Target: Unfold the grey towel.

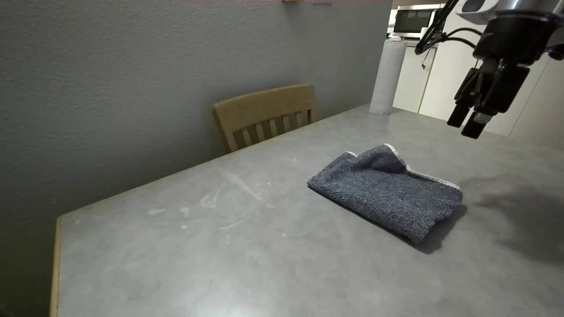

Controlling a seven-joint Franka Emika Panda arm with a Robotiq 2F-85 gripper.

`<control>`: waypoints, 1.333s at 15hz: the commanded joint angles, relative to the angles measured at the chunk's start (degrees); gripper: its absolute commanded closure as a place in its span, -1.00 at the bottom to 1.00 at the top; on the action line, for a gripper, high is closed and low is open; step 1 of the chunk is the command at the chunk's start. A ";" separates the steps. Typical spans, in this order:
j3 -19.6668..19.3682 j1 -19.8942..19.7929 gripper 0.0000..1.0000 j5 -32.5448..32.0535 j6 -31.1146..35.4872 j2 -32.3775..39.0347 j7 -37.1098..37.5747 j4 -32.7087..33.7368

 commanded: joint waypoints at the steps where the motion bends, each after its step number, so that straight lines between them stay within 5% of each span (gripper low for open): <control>1: 2.46 -2.37 -1.00 -0.83 1.25 6.03 -1.07 3.71; 10: 5.67 -6.12 -1.00 -11.24 8.02 18.53 6.11 12.05; 20: 11.33 -15.61 -1.00 -11.78 11.53 28.23 5.21 18.45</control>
